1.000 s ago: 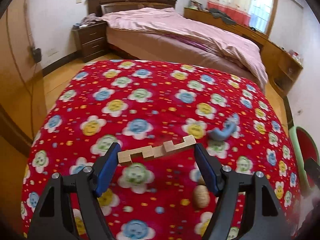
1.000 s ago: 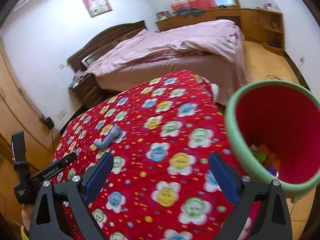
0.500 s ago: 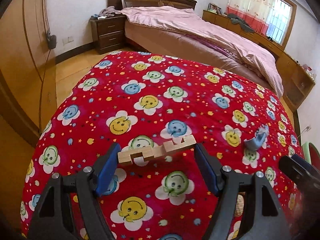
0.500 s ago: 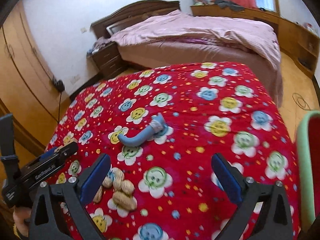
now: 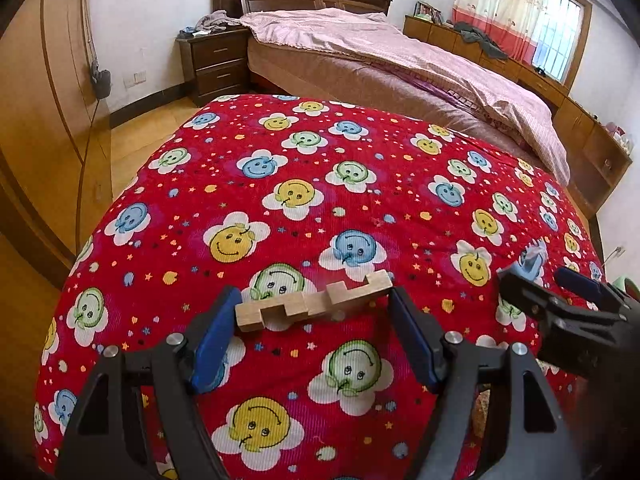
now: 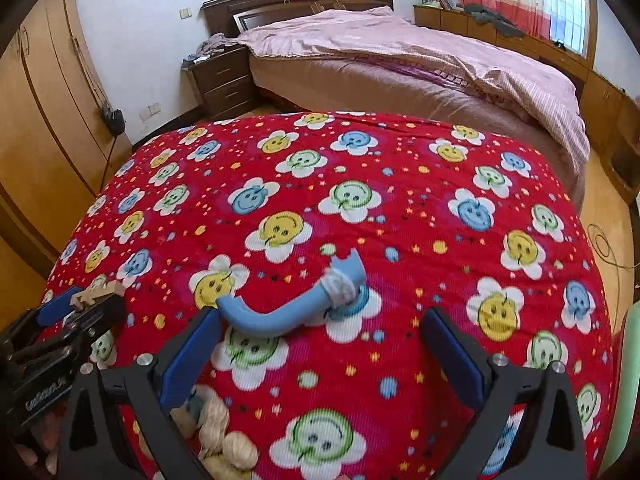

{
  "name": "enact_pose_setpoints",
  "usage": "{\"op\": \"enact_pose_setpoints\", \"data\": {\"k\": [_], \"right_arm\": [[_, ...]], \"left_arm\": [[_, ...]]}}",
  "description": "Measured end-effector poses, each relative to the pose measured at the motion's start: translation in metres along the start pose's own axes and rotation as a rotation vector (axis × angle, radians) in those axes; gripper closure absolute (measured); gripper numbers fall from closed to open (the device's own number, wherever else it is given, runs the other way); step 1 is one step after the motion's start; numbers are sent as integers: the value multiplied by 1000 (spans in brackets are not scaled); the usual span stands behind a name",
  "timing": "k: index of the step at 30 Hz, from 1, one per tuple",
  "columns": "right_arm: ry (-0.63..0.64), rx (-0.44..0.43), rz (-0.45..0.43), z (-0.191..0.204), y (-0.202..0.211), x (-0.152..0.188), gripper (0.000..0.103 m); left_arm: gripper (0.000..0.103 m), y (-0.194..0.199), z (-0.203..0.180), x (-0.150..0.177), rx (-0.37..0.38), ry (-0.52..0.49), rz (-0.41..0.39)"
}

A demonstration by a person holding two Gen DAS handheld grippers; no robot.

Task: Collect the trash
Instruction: 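Grasp the tan wooden block with the left tool while the right tool grasps the blue toy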

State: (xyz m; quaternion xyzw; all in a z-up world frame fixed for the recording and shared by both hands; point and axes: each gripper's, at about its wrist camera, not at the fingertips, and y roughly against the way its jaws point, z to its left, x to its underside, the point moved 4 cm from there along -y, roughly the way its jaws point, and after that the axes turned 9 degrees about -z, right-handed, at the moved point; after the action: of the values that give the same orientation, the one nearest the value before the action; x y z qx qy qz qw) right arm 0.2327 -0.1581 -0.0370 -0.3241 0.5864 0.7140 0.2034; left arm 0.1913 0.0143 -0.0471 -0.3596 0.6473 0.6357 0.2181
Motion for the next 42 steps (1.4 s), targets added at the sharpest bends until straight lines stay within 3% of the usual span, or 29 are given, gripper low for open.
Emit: {"op": "enact_pose_setpoints", "data": {"k": [2,4,9,17,22,26,32,37,39,42], "right_arm": [[-11,-1,-3,0,-2,-2,1],[-14,5,-14,-1,-2,-3,10],[-2,-2,-31,2,3,-4,47],[-46,13,-17,-9,15,2,48],[-160,-1,-16,-19,28,5,48],[-237,-26,-36,-21,32,-1,39],[-356,3,-25,-33,16,-8,41],[-380,33,-28,-38,8,-11,66],[-368,35,-19,-37,6,-9,89],[-377,25,-19,-39,7,-6,92]], "left_arm": [[28,0,0,0,0,0,0],[28,0,0,0,1,0,0],[28,2,-1,0,10,5,0],[28,5,-1,0,26,17,-3],[28,6,0,0,36,23,-5],[28,6,1,1,39,25,-5],[28,6,1,1,38,23,-5],[28,6,0,2,43,19,-5],[28,7,-2,2,48,17,-5],[28,10,-4,2,58,16,-9]]}}
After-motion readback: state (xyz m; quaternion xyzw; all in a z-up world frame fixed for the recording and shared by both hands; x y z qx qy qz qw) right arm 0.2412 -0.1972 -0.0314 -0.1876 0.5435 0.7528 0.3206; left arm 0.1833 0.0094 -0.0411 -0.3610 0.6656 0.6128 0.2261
